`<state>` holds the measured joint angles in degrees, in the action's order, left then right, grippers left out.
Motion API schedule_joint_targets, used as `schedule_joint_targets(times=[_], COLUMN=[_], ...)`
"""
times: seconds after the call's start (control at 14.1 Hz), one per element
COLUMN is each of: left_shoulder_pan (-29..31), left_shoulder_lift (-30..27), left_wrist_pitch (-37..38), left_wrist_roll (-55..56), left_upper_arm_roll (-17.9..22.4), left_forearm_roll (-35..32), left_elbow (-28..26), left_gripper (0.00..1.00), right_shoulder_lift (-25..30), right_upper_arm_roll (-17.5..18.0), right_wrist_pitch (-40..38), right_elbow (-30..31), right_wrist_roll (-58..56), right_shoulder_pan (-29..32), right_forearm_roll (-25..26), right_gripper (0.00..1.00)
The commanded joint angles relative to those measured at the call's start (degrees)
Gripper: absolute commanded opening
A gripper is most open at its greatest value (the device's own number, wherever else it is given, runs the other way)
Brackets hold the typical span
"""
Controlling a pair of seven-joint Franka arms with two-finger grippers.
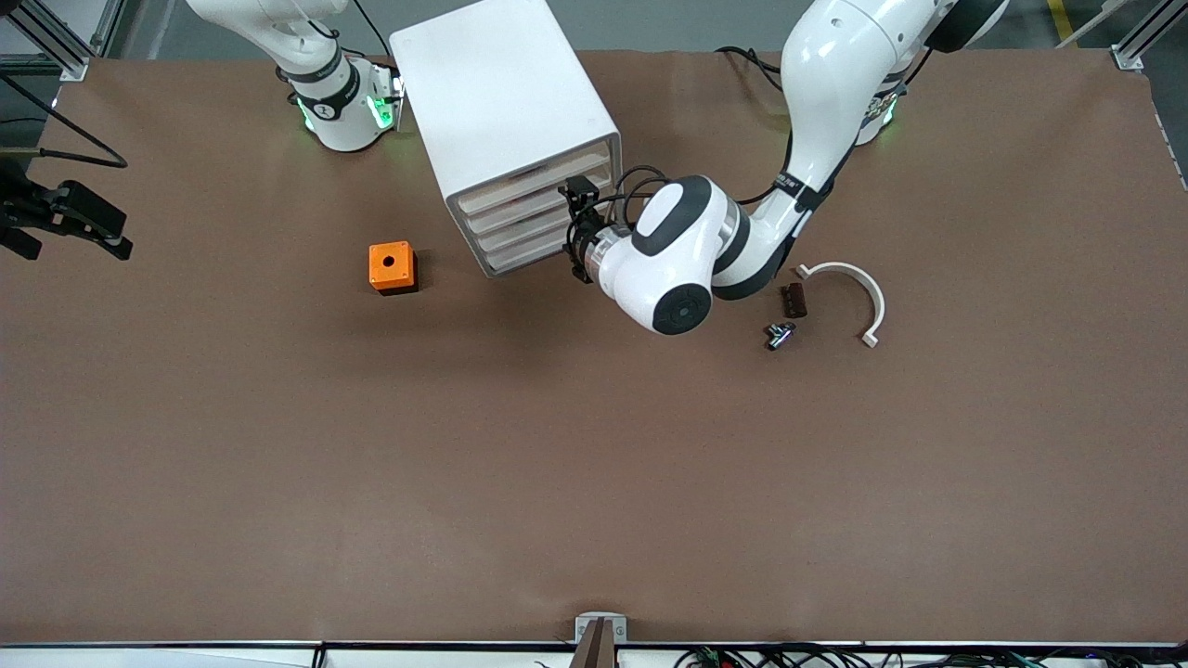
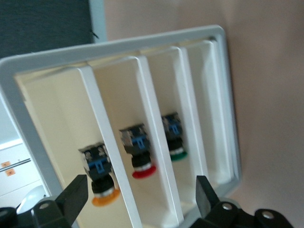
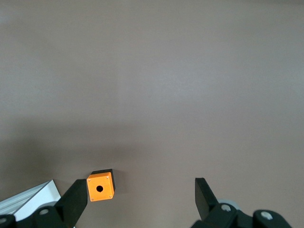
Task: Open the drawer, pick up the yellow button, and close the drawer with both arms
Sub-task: 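Pull the drawer open with the left gripper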
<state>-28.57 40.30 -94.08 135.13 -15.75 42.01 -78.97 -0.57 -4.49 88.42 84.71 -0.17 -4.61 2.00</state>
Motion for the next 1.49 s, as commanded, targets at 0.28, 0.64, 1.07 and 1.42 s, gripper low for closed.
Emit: schedule_joint_targets(times=[0.28,0.64,1.07,1.42], left_shoulder_pan=[0.0,-0.4,-2.6,-2.3], left_shoulder_lift=[3.1,4.5,6.8,7.3], left_wrist_pitch=[4.4,5.4,6.0,6.0], left_wrist_roll=[5.0,5.0,5.0,5.0], left_upper_arm_roll=[0.1,0.1,0.1,0.1], left_forearm_roll=[4.7,9.0,9.8,10.8], left_elbow=[0.5,0.5,0.6,0.6], left_gripper=[0.61,0.53,0.53,0.00], right_shoulder_lift=[-0.2,-0.2,-0.2,-0.2], right_upper_arm_roll=[0.0,0.0,0.0,0.0], right_wrist_pitch=[-0.2,-0.2,-0.2,-0.2], right_elbow=[-0.9,-1.0,-1.1,-1.3], right_wrist_roll=[0.4,0.4,0.4,0.6], right_shoulder_pan=[0.0,0.0,0.3,0.4], right_forearm_roll=[0.7,0.8,0.9,0.6], right_gripper=[1.00,1.00,1.00,1.00])
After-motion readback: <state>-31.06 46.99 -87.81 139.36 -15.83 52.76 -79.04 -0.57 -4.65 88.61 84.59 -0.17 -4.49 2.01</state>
